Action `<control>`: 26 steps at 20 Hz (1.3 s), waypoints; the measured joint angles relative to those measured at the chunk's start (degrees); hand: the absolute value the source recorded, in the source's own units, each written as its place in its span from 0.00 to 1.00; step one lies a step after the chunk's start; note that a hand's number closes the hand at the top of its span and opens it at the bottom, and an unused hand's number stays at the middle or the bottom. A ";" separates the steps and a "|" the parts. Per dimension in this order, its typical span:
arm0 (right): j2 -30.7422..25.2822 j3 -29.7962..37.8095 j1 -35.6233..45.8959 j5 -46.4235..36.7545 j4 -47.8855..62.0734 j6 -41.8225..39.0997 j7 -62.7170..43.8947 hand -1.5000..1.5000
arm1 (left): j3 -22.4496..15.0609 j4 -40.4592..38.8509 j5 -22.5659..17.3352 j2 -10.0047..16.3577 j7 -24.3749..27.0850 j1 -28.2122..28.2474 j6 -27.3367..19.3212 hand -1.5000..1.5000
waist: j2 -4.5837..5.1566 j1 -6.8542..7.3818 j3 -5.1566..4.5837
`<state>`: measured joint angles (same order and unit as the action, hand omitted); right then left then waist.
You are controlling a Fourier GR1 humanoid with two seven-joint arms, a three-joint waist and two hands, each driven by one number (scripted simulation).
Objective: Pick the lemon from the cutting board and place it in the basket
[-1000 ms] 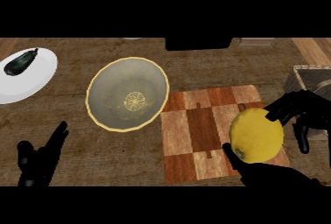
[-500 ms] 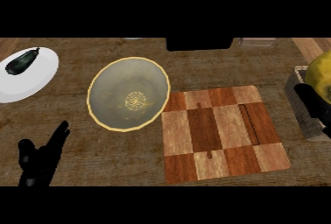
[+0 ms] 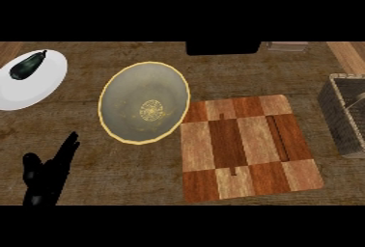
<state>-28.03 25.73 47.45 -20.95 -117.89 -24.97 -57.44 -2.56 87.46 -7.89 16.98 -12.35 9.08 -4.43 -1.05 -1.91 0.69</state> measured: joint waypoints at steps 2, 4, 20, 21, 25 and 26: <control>-2.47 1.51 0.53 1.45 3.77 -1.09 1.18 1.00 | -0.19 -0.09 0.11 -0.24 -0.49 -0.68 0.08 0.50 | 0.19 0.43 -0.02; -5.19 3.27 1.16 3.02 7.51 -2.21 2.45 1.00 | -0.01 -0.27 -0.25 -0.10 -1.20 -1.28 0.63 0.50 | 0.29 0.79 0.04; -6.18 14.42 -6.18 8.31 23.63 0.86 12.81 1.00 | -0.09 -0.78 1.56 -1.47 -1.73 -2.78 0.93 0.50 | 0.57 2.01 0.04; -6.48 14.58 -6.22 8.30 24.65 1.26 13.61 1.00 | -0.14 -1.24 1.80 -1.66 -0.90 -2.82 1.07 0.50 | 0.54 2.08 0.11; -9.55 14.17 -10.12 3.26 27.24 2.45 16.93 1.00 | -0.03 -0.42 2.26 -1.57 -0.98 -2.34 1.06 0.50 | 0.74 2.25 0.03; -10.46 13.88 -11.29 2.51 27.77 1.92 18.18 1.00 | 0.18 -0.56 2.01 -1.52 -0.79 -2.24 1.40 0.50 | 0.73 2.17 0.05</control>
<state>-38.50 39.62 36.16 -18.44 -90.12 -23.04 -39.26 -2.38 86.90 -5.87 15.46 -13.14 6.84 -3.04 -0.32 0.27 0.74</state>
